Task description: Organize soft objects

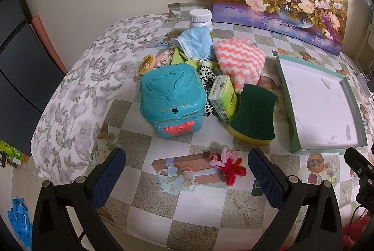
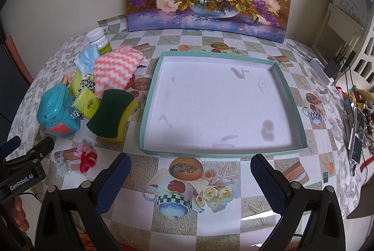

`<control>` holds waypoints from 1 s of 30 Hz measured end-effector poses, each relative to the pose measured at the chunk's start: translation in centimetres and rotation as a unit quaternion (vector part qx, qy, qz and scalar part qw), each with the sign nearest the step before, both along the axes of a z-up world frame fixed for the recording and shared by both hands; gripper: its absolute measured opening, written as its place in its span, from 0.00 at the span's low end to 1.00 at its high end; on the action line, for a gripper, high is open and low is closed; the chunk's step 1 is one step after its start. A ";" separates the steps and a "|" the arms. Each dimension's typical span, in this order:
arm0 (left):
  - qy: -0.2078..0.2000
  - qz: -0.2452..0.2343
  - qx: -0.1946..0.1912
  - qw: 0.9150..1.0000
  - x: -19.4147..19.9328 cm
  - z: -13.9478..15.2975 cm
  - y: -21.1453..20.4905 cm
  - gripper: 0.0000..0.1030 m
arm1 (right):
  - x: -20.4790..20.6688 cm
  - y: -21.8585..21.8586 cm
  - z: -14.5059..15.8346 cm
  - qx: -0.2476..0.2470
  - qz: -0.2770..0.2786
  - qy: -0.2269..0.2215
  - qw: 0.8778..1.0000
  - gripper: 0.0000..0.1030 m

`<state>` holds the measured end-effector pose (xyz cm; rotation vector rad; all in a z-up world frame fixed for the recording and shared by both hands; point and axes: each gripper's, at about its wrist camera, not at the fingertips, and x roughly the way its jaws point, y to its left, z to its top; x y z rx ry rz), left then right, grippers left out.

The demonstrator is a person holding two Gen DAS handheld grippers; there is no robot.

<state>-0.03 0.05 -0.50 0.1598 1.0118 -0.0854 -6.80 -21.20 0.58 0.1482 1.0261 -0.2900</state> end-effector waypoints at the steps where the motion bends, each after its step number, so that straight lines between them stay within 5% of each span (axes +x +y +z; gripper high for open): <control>1: 0.000 -0.001 0.000 1.000 0.0 0.0 0.0 1.00 | 0.0 0.0 0.0 0.000 0.000 0.000 1.000 1.00; 30: 0.003 -0.002 -0.001 1.000 0.0 -0.1 -0.3 1.00 | 0.5 0.2 0.3 -0.003 0.000 0.002 1.000 1.00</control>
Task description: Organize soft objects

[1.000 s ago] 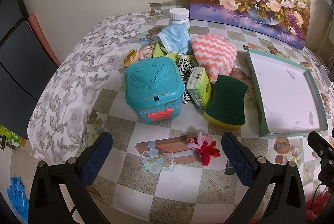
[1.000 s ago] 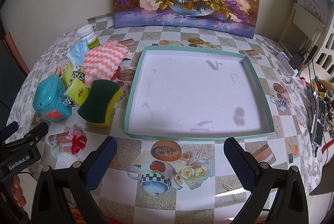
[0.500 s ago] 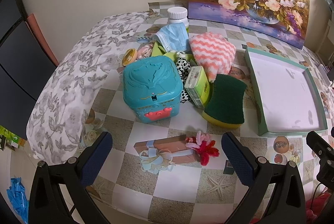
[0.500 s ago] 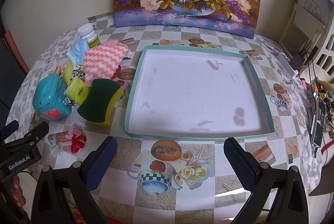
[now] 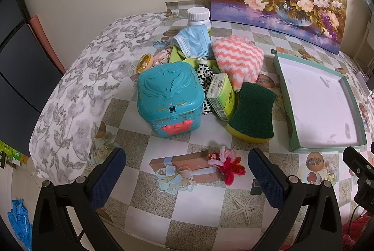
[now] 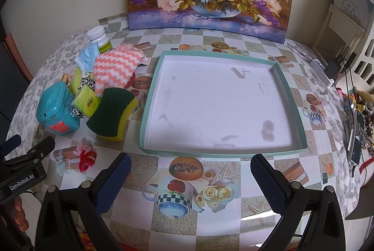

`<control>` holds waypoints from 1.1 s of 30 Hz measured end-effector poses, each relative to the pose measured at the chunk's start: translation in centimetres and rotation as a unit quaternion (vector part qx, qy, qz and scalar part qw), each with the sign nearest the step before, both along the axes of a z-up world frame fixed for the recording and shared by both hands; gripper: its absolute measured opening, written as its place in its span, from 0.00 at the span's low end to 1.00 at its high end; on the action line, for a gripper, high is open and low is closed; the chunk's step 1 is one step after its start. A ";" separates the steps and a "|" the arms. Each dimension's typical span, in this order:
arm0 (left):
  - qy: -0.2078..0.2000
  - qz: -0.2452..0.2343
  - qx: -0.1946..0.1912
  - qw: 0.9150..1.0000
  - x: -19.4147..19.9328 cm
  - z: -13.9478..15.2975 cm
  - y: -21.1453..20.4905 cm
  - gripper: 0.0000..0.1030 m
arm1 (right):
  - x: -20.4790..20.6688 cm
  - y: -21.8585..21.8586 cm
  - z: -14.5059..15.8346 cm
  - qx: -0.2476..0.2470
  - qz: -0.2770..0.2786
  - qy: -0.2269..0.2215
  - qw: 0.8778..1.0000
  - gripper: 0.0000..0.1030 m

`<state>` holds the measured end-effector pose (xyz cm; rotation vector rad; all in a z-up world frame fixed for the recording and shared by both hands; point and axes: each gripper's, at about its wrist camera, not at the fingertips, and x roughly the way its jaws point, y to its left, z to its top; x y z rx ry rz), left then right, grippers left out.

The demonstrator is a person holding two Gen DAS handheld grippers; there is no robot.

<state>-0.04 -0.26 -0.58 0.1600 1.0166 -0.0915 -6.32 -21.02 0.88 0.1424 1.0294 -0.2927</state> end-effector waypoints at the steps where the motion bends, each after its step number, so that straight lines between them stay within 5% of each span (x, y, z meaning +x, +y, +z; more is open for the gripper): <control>1: 0.000 0.000 0.000 1.000 0.0 0.0 0.0 1.00 | -0.2 0.1 -0.4 0.000 0.000 0.000 1.000 1.00; 21: 0.015 -0.006 -0.018 1.000 1.0 0.2 1.3 1.00 | 1.0 0.5 0.7 0.008 0.018 0.001 1.000 1.00; 33: 0.011 0.005 -0.053 0.999 6.2 3.7 6.7 1.00 | 6.6 5.7 0.7 0.026 0.113 0.017 0.993 1.00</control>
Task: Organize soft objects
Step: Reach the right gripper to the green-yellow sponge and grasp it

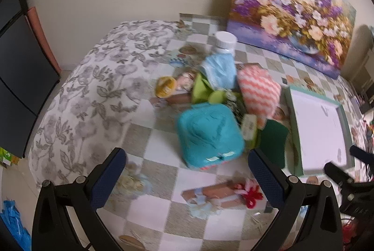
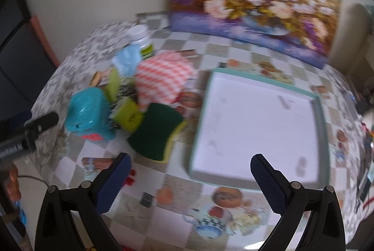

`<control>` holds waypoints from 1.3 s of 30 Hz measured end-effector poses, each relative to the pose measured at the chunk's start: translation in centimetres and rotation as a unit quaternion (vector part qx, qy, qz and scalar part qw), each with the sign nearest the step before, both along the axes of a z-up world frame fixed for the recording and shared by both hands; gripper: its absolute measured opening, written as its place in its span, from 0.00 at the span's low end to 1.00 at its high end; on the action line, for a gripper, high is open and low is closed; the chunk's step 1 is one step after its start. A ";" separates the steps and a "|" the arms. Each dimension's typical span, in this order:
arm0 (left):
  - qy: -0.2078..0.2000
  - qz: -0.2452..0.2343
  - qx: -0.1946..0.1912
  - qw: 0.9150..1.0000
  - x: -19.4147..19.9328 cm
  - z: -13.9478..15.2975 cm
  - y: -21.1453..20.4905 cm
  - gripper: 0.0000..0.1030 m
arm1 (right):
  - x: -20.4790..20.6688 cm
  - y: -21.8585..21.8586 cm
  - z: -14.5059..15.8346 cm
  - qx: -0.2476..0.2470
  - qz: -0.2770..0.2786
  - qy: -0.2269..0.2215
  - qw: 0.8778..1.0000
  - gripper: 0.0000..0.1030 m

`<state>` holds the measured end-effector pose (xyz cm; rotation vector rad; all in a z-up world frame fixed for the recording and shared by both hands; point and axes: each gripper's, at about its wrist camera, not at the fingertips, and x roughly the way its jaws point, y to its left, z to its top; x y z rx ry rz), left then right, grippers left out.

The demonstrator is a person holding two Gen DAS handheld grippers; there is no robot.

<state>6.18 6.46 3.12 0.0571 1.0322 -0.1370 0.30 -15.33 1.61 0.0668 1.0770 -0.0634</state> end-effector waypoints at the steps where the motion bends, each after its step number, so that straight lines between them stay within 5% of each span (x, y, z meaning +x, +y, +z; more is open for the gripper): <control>1: 0.002 0.003 0.000 1.000 0.4 0.0 0.4 1.00 | 0.5 0.5 -0.4 -0.002 0.005 0.005 1.000 1.00; 20: 0.110 0.065 -0.048 0.991 9.1 -6.4 6.5 1.00 | 6.9 4.4 -8.3 0.013 0.057 0.097 0.994 1.00; 29: 0.109 0.073 -0.058 0.990 9.2 -7.0 7.2 1.00 | 8.2 4.5 -10.7 0.013 0.051 0.118 0.992 1.00; 35: 0.099 0.068 -0.061 0.991 9.0 -6.1 7.2 1.00 | 8.3 3.7 -11.2 0.030 0.042 0.118 0.992 0.80; 39: 0.101 0.061 -0.060 0.991 8.7 -5.7 6.8 1.00 | 8.2 2.9 -11.1 0.040 0.038 0.115 0.992 0.77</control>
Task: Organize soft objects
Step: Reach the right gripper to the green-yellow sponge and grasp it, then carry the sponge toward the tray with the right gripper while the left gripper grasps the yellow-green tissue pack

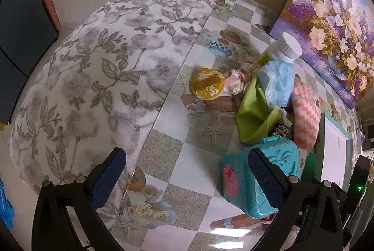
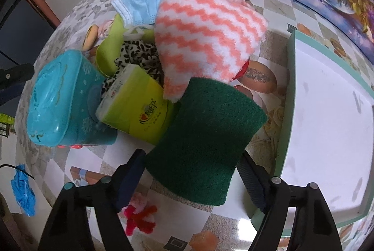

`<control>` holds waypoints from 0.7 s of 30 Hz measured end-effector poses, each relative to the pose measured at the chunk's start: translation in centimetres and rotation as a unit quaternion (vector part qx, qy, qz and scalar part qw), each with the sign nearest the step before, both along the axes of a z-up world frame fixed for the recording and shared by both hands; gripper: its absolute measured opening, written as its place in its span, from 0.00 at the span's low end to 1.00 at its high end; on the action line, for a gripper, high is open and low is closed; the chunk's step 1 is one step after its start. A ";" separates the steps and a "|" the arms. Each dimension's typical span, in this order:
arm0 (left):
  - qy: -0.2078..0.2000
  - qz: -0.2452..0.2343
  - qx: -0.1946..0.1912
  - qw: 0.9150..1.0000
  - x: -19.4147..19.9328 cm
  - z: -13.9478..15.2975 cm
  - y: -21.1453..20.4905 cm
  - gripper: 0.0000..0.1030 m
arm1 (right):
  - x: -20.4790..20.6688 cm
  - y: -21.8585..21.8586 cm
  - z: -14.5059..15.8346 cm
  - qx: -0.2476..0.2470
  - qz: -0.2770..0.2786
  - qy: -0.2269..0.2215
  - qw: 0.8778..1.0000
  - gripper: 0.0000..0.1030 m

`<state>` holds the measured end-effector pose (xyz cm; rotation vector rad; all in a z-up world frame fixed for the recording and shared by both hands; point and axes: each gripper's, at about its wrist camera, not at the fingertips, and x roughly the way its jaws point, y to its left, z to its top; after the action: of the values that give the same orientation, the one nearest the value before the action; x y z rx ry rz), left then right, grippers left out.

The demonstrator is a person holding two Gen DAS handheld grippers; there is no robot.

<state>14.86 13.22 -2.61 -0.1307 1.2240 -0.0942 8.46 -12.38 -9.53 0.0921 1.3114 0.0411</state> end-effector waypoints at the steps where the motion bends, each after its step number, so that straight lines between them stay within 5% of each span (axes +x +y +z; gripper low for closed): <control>1: 0.001 -0.002 0.001 1.000 -0.1 0.1 -0.2 1.00 | -0.1 -0.2 0.1 0.000 -0.001 -0.001 1.000 0.77; 21: 0.002 -0.134 0.012 0.991 -0.4 4.9 -10.2 1.00 | -3.1 -4.5 8.3 0.031 -0.030 -0.060 0.997 0.75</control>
<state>14.44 3.01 2.24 0.0545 1.2405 -0.3133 5.34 -16.85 -1.23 0.1800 1.1870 0.0356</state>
